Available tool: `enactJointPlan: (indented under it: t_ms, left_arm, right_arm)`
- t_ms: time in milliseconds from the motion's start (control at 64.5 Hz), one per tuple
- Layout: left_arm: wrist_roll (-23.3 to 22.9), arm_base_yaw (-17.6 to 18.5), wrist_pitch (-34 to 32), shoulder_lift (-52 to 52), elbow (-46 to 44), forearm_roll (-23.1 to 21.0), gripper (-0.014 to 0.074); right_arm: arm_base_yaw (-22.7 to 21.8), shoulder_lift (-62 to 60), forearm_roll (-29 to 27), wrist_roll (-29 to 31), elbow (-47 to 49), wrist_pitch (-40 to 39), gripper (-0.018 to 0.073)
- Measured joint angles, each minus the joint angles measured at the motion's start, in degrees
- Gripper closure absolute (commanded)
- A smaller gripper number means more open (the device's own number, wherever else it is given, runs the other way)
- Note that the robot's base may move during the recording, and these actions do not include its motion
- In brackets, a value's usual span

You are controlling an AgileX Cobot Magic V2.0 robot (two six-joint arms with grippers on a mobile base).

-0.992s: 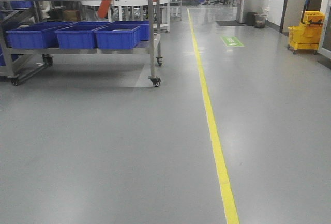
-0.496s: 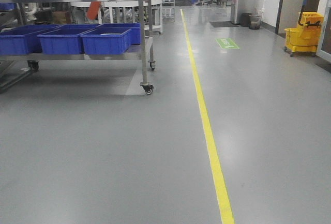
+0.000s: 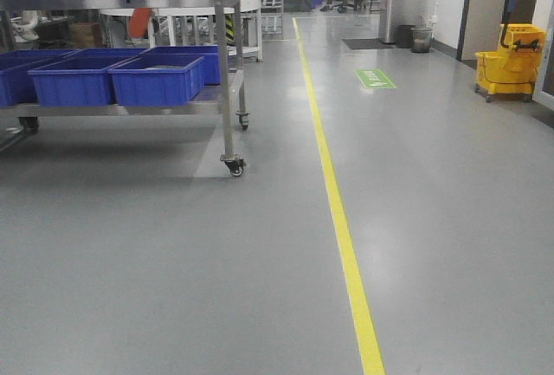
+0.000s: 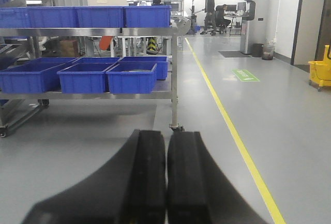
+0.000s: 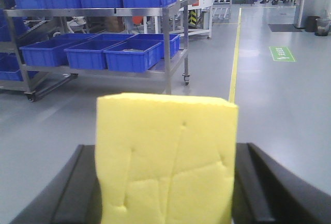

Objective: Place yellow foam block on left shelf second layer
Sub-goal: 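Drive the base across the room carrying the block in the right gripper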

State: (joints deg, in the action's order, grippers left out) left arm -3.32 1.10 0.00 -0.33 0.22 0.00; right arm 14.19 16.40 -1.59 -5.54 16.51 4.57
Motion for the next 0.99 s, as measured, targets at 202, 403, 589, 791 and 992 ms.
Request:
enactJointPlan:
  t_ms: [202, 403, 589, 791, 992]
  left_arm:
    - [0.0, 0.0, 0.0, 0.0, 0.0, 0.0, 0.0472]
    - [0.0, 0.0, 0.0, 0.0, 0.0, 0.0, 0.0472]
    - [0.0, 0.0, 0.0, 0.0, 0.0, 0.0, 0.0472]
    - [0.0, 0.0, 0.0, 0.0, 0.0, 0.0, 0.0472]
    - [0.0, 0.0, 0.0, 0.0, 0.0, 0.0, 0.0472]
  right_arm:
    - [0.0, 0.0, 0.0, 0.0, 0.0, 0.0, 0.009]
    - [0.0, 0.0, 0.0, 0.0, 0.0, 0.0, 0.009]
    - [0.0, 0.0, 0.0, 0.0, 0.0, 0.0, 0.009]
    - [0.0, 0.0, 0.0, 0.0, 0.0, 0.0, 0.009]
    - [0.0, 0.0, 0.0, 0.0, 0.0, 0.0, 0.009]
